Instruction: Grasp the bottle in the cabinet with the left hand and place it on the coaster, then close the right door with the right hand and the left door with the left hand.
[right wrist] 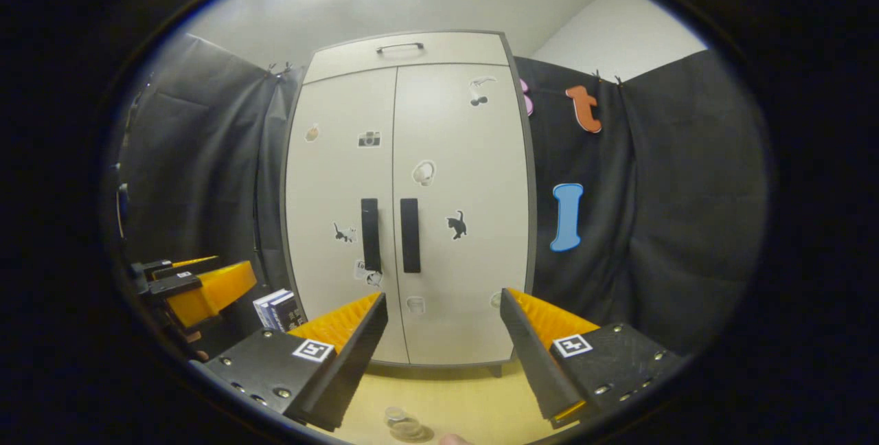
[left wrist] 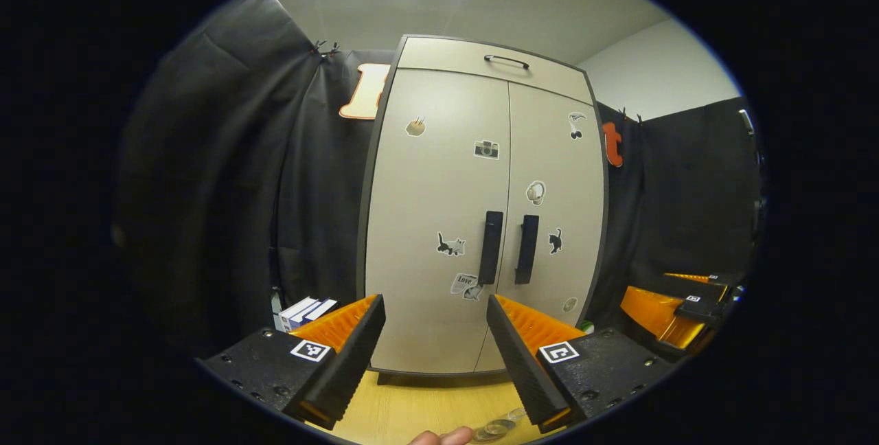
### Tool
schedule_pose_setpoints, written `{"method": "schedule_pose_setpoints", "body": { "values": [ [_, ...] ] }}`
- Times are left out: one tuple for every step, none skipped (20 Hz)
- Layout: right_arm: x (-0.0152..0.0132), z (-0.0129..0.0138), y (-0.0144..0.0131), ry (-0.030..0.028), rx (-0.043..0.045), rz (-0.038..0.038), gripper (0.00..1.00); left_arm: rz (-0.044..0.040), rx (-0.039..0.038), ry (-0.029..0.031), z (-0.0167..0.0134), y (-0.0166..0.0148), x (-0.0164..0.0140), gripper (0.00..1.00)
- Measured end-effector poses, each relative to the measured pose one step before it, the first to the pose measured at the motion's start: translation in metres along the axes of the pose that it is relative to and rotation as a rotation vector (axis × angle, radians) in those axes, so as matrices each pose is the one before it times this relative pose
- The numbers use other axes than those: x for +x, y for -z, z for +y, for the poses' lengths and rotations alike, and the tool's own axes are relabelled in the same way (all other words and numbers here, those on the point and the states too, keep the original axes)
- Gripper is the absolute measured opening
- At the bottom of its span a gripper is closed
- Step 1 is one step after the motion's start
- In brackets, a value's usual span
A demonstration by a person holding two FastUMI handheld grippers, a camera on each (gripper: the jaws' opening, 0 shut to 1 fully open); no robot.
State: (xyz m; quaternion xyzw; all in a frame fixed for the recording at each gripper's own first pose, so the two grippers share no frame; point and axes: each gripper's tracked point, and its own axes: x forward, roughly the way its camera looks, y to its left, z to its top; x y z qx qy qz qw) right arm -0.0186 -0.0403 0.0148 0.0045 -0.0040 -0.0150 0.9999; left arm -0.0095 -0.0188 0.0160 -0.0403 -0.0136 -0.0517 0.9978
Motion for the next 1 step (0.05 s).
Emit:
{"method": "schedule_pose_setpoints", "body": {
  "values": [
    [0.0, -0.00039, -0.00047, 0.00061, -0.00157, -0.0006, 1.0, 0.00003, 0.00135, -0.00268, 0.00032, -0.00066, 0.00011, 0.94]
  ]
}}
